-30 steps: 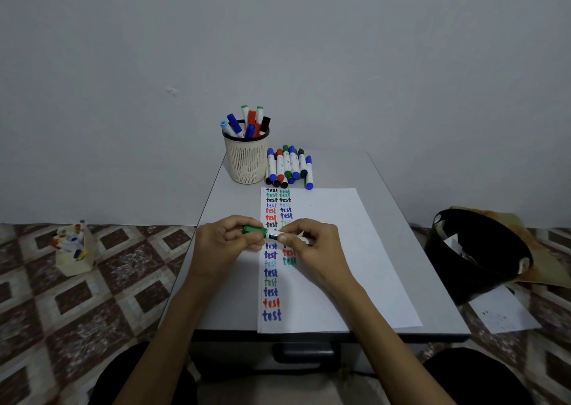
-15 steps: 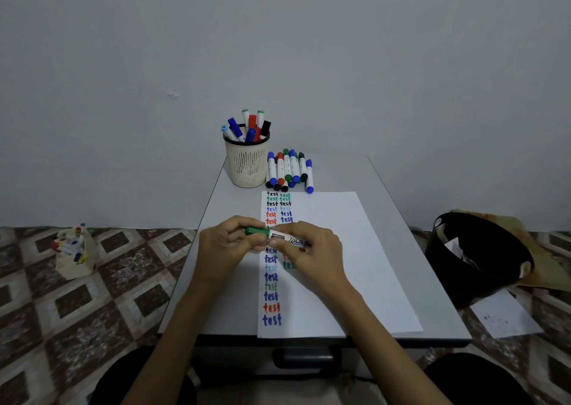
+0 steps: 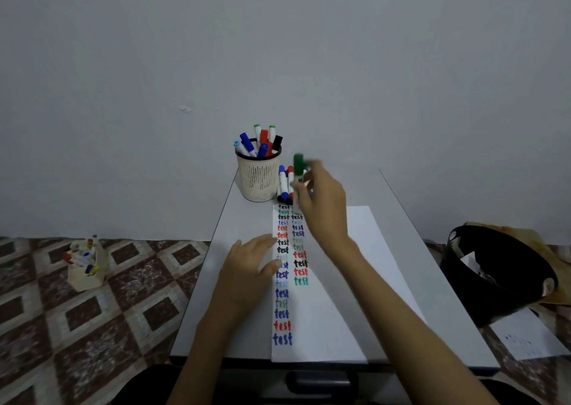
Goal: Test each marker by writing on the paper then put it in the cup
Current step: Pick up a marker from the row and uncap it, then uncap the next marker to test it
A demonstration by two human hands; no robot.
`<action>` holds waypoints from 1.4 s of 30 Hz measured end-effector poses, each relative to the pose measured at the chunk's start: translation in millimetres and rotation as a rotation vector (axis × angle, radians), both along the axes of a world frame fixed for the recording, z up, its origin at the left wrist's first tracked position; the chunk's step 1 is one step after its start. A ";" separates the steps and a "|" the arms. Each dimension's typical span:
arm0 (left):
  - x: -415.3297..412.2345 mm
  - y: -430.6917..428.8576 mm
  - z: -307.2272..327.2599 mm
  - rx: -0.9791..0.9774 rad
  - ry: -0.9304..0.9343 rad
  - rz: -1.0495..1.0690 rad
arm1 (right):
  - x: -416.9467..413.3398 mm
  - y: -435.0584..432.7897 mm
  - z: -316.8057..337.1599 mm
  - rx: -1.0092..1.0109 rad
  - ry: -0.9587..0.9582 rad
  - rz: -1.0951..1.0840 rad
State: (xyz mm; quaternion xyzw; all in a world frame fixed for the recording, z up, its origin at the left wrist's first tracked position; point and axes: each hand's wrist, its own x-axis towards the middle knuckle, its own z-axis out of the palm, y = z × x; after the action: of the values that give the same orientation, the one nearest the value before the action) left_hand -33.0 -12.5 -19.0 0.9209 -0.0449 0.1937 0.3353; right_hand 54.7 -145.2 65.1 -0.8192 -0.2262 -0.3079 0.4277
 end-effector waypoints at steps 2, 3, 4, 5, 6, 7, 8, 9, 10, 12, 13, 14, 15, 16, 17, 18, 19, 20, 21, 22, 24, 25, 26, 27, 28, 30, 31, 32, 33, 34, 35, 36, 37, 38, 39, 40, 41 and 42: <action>3.0 1.1 -4.5 0.100 -0.045 0.009 | 20.6 10.0 28.0 0.087 -0.003 0.020; 3.9 1.5 -5.2 0.118 -0.054 0.017 | 30.6 15.1 40.7 0.126 -0.028 0.019; 4.7 1.8 -5.3 0.126 -0.051 0.020 | 40.3 20.2 51.6 0.160 -0.057 0.014; 4.8 1.2 -4.4 0.129 -0.040 0.017 | 49.1 25.5 60.9 0.191 -0.084 0.008; 4.8 0.7 -3.2 0.126 -0.028 0.013 | 57.4 30.8 67.9 0.214 -0.101 0.001; 5.0 0.2 -2.2 0.121 -0.019 0.008 | 64.9 36.1 73.1 0.226 -0.110 -0.001; 5.2 -0.2 -1.2 0.117 -0.014 0.006 | 71.6 41.1 75.9 0.222 -0.114 0.006; 5.4 -0.5 -0.1 0.115 -0.010 0.006 | 77.9 46.3 76.3 0.199 -0.112 0.018; 5.4 -0.9 1.0 0.119 -0.006 0.008 | 83.4 51.2 74.6 0.157 -0.106 0.028; 5.4 -1.1 2.2 0.131 0.004 0.011 | 93.3 59.7 65.5 0.038 -0.086 0.028; 5.1 -1.1 2.8 0.131 0.011 0.012 | 97.3 63.0 59.4 -0.028 -0.075 0.017; 4.6 -1.2 3.5 0.128 0.017 0.011 | 100.5 65.2 52.9 -0.096 -0.056 -0.004; 4.2 -1.4 3.8 0.122 0.022 0.007 | 102.4 66.2 47.0 -0.160 -0.031 -0.029; 4.1 -1.5 3.5 0.115 0.024 0.004 | 103.8 66.1 41.6 -0.214 -0.003 -0.056; 4.1 -1.8 3.4 0.110 0.022 0.002 | 105.1 65.4 36.9 -0.260 0.013 -0.082; 4.4 -1.5 3.1 0.105 0.022 0.003 | 106.1 64.4 32.8 -0.299 0.009 -0.101; 4.6 -1.3 2.8 0.103 0.025 0.004 | 107.2 62.9 29.0 -0.322 -0.006 -0.100; 4.7 -1.1 2.6 0.101 0.029 0.004 | 108.0 60.7 26.0 -0.319 -0.016 -0.073; 4.9 -1.1 2.6 0.101 0.029 0.003 | 108.9 57.6 23.6 -0.290 -0.020 -0.025; 4.8 -1.0 2.6 0.103 0.028 0.003 | 109.4 53.3 21.3 -0.241 -0.015 0.018; 5.0 -0.8 1.8 0.097 0.025 0.001 | 110.5 40.0 15.7 -0.130 0.016 0.013; 5.1 -0.8 1.5 0.089 0.020 0.000 | 112.1 31.4 11.4 -0.088 0.063 -0.038; 4.9 -0.9 1.4 0.082 0.015 0.000 | 113.4 21.8 6.2 -0.069 0.134 -0.111; 4.6 -1.1 1.9 0.081 0.010 0.002 | 114.3 11.8 0.2 -0.076 0.220 -0.190; 4.2 -1.1 2.1 0.083 0.005 0.003 | 114.6 1.5 -6.3 -0.107 0.307 -0.263; 4.0 -1.5 2.4 0.078 -0.002 0.004 | 114.6 -16.1 -19.8 -0.204 0.449 -0.345; 4.4 -1.4 1.9 0.073 -0.006 0.003 | 113.9 -22.6 -25.9 -0.241 0.503 -0.350; 4.9 -1.1 1.0 0.068 -0.009 0.003 | 112.9 -27.3 -31.1 -0.263 0.547 -0.337; 5.6 -1.1 0.2 0.067 -0.012 0.004 | 111.8 -30.4 -36.0 -0.276 0.579 -0.316; 6.0 -0.8 -0.7 0.069 -0.016 0.004 | 110.1 -32.1 -40.0 -0.285 0.595 -0.300; 6.3 -0.9 -1.2 0.073 -0.021 0.004 | 108.4 -32.9 -43.6 -0.292 0.591 -0.291; 6.3 -0.9 -1.1 0.076 -0.028 0.004 | 106.4 -33.4 -46.5 -0.297 0.573 -0.291; 6.2 -1.1 -0.9 0.075 -0.036 0.002 | 104.8 -33.7 -49.0 -0.301 0.552 -0.296; 6.1 -1.1 -0.8 0.071 -0.042 -0.002 | 102.8 -34.1 -50.5 -0.304 0.530 -0.302; 6.1 -1.4 -0.8 0.068 -0.048 -0.005 | 101.8 -34.4 -51.7 -0.301 0.514 -0.307; 6.1 -0.9 -1.2 0.067 -0.055 -0.006 | 101.2 -34.9 -52.6 -0.288 0.503 -0.307; 6.2 -0.7 -2.0 0.068 -0.061 -0.006 | 100.9 -35.6 -53.5 -0.257 0.501 -0.304; 6.4 -0.2 -3.0 0.070 -0.065 -0.005 | 99.6 -36.3 -53.6 -0.207 0.499 -0.300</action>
State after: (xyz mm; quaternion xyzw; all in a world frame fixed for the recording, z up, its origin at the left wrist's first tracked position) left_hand -26.6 -12.7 -22.0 0.9251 -0.0650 0.2211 0.3019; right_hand 154.4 -181.5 11.5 -0.9330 -0.0210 -0.1322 0.3341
